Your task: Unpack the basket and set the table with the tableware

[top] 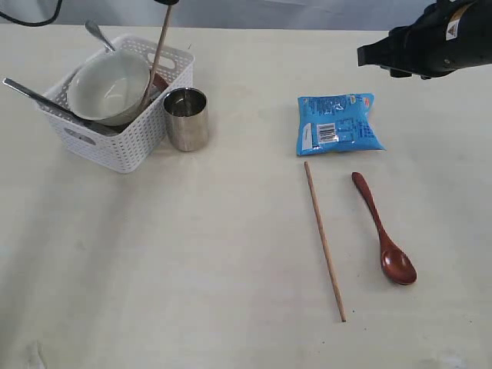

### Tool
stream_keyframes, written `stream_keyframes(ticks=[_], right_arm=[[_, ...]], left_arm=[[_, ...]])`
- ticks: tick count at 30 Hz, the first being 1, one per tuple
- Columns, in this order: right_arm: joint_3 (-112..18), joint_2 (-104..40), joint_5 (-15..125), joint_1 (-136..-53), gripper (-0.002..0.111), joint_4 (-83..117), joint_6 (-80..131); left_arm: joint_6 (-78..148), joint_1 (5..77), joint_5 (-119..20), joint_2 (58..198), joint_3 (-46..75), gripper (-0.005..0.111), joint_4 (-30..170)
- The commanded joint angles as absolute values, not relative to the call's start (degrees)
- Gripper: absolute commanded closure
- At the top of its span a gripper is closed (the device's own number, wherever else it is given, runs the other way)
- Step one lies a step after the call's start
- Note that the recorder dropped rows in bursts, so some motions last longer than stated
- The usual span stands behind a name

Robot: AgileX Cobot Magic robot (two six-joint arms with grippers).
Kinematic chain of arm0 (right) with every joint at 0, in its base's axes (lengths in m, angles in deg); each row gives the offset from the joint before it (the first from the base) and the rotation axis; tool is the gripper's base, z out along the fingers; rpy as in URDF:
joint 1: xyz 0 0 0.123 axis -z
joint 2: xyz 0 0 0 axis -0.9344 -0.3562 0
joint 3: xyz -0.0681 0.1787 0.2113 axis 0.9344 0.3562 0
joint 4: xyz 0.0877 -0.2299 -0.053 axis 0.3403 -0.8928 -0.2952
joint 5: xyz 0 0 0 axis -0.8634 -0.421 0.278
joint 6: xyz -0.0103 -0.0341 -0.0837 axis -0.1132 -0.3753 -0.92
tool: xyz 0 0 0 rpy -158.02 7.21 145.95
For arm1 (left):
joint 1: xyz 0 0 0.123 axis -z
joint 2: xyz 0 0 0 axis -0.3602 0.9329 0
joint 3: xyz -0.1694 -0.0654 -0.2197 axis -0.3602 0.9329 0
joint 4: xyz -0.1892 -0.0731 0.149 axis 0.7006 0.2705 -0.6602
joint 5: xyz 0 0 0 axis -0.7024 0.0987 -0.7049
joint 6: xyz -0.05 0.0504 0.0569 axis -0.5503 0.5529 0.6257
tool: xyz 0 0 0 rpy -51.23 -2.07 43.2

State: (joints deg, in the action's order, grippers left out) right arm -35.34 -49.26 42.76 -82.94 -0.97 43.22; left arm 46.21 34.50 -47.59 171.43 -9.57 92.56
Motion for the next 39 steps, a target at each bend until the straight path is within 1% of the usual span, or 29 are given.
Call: stream_keyframes(ticks=[1, 20, 33, 35, 39], right_arm=[[-35.4, -49.3, 43.4, -82.8, 0.068, -1.4, 43.0], [-35.4, -49.3, 44.0, -82.8, 0.068, -1.4, 42.5], [-35.4, -49.3, 44.0, -82.8, 0.068, -1.4, 42.5], [-35.4, -49.3, 44.4, -83.6, 0.068, -1.4, 42.0], [-35.4, -49.3, 47.7, -88.4, 0.068, -1.4, 40.6]], left_arm=[[45.8, 34.4, -47.3, 169.9, -9.6, 0.107, 92.7], [45.5, 34.4, -46.4, 169.3, -9.6, 0.107, 94.5], [45.5, 34.4, -44.7, 165.0, -9.6, 0.107, 96.2], [45.6, 34.4, -44.7, 164.9, -9.6, 0.107, 98.2], [45.7, 34.4, -44.7, 164.9, -9.6, 0.107, 101.0]])
